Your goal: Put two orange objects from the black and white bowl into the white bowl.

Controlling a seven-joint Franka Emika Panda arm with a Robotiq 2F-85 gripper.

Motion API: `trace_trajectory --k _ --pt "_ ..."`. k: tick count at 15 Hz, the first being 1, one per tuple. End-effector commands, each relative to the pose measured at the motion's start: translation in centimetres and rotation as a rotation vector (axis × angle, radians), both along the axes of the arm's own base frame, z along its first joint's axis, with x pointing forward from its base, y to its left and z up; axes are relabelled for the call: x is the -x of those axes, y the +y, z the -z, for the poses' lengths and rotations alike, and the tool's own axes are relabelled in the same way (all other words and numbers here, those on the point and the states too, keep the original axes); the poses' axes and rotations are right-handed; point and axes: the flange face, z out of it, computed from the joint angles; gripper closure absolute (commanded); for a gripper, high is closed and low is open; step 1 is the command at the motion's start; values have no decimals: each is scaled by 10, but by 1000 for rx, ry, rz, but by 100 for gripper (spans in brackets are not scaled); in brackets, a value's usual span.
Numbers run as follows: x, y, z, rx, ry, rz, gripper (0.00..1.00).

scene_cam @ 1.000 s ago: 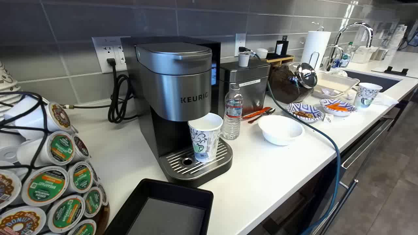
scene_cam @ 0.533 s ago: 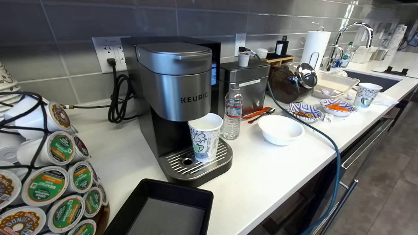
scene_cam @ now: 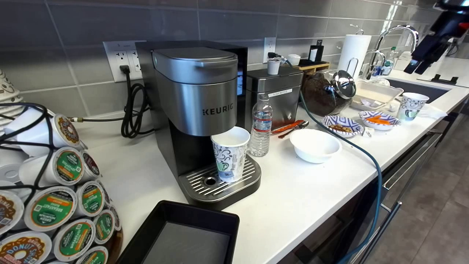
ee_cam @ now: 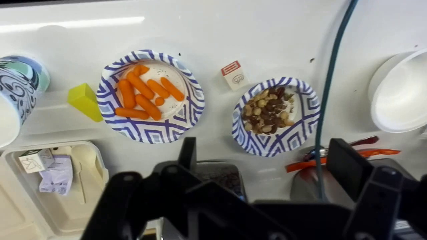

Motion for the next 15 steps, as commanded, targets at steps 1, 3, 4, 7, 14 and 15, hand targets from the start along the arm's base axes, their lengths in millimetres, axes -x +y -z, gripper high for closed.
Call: trace_trajectory --k 1,3,4,7,14,15 --pt "-50 -32 43 50 80 119 0" --pt "-54 -51 58 62 169 93 0" --pt "-51 -60 62 11 195 31 0" --pt "-47 -58 68 -4 199 13 0" --pt "-65 -77 83 159 49 -13 0" --pt "-67 -80 93 188 24 -11 0"
